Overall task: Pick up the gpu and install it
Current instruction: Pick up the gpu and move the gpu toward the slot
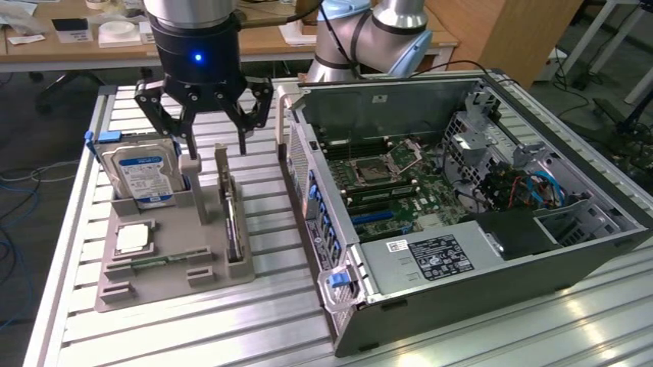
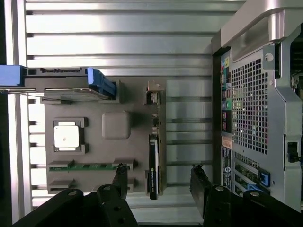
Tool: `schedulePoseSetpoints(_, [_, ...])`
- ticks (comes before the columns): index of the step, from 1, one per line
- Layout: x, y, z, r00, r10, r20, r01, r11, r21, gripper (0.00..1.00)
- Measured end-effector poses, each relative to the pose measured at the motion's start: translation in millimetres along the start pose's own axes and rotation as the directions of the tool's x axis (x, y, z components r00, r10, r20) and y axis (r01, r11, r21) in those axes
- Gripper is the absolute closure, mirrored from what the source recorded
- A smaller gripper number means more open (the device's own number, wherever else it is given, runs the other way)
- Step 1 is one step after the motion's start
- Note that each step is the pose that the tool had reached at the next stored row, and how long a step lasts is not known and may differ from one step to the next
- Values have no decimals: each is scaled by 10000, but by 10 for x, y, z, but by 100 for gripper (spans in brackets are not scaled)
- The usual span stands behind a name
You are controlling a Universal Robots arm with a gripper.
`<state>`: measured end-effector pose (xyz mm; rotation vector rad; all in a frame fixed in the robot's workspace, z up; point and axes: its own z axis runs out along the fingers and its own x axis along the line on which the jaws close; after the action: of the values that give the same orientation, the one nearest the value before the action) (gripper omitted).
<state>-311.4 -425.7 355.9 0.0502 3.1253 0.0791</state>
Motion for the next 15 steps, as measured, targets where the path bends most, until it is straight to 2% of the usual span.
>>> schedulePoseSetpoints(15, [1,-6,121,10000,-5,0,5,10000,0,35])
